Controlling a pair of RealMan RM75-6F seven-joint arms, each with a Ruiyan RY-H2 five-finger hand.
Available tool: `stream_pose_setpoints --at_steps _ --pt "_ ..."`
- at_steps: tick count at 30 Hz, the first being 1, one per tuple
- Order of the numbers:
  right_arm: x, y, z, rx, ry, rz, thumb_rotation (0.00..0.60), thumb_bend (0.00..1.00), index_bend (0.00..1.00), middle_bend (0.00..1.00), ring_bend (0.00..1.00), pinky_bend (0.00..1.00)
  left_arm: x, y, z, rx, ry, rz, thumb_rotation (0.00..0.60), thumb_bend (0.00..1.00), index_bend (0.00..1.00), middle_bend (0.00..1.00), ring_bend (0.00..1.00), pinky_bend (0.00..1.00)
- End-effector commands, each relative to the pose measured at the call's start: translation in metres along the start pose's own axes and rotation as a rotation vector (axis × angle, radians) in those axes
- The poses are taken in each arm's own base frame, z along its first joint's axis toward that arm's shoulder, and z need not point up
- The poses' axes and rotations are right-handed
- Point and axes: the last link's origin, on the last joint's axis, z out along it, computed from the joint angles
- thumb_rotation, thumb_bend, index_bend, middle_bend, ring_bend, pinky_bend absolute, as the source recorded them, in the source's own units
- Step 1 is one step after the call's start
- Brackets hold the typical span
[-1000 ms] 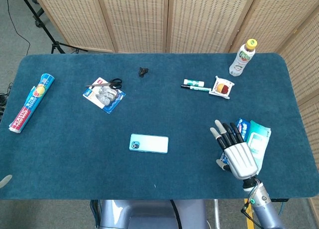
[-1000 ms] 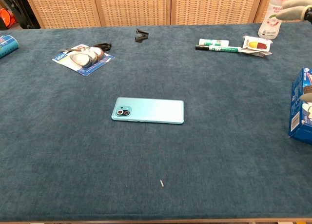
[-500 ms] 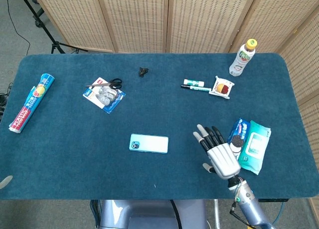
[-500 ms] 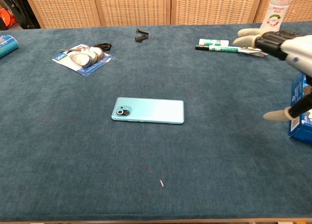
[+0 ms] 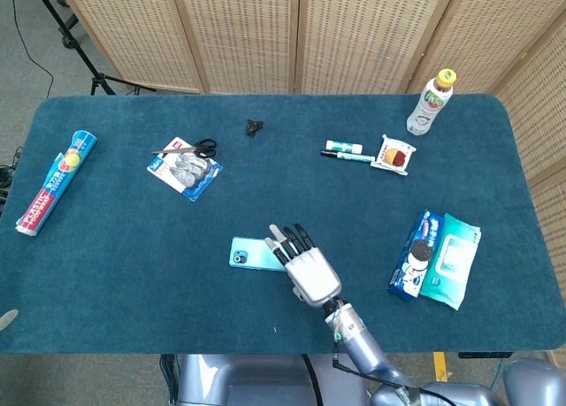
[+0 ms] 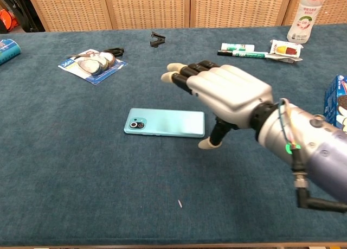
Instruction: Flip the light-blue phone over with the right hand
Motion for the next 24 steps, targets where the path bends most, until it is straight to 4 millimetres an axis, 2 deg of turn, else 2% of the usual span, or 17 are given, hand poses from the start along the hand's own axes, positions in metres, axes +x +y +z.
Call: stream_pose_setpoints --at_steps 1,6,11,24 --pt "-0.002 -0.018 0.022 0.004 -0.017 -0.03 0.6 0.2 0.0 0.0 0.0 0.0 0.0 0.0 0.0 -0.001 0.001 -0.001 0.6 0.0 0.0 0.0 0.0 0.01" --pt "-0.007 -0.028 0.037 -0.007 -0.03 -0.067 0.6 0.21 0.0 0.0 0.0 0.0 0.003 -0.001 -0.002 -0.001 0.008 -0.011 0.6 0.0 0.0 0.0 0.0 0.01" --pt "-0.01 -0.028 0.045 -0.015 -0.038 -0.102 0.6 0.26 0.0 0.0 0.0 0.0 0.003 -0.002 -0.002 -0.001 0.009 -0.013 0.6 0.0 0.0 0.0 0.0 0.01" --pt "-0.019 -0.035 0.047 -0.006 -0.05 -0.106 0.6 0.26 0.0 0.0 0.0 0.0 0.002 -0.002 0.0 0.004 0.004 -0.009 0.6 0.0 0.0 0.0 0.0 0.01"
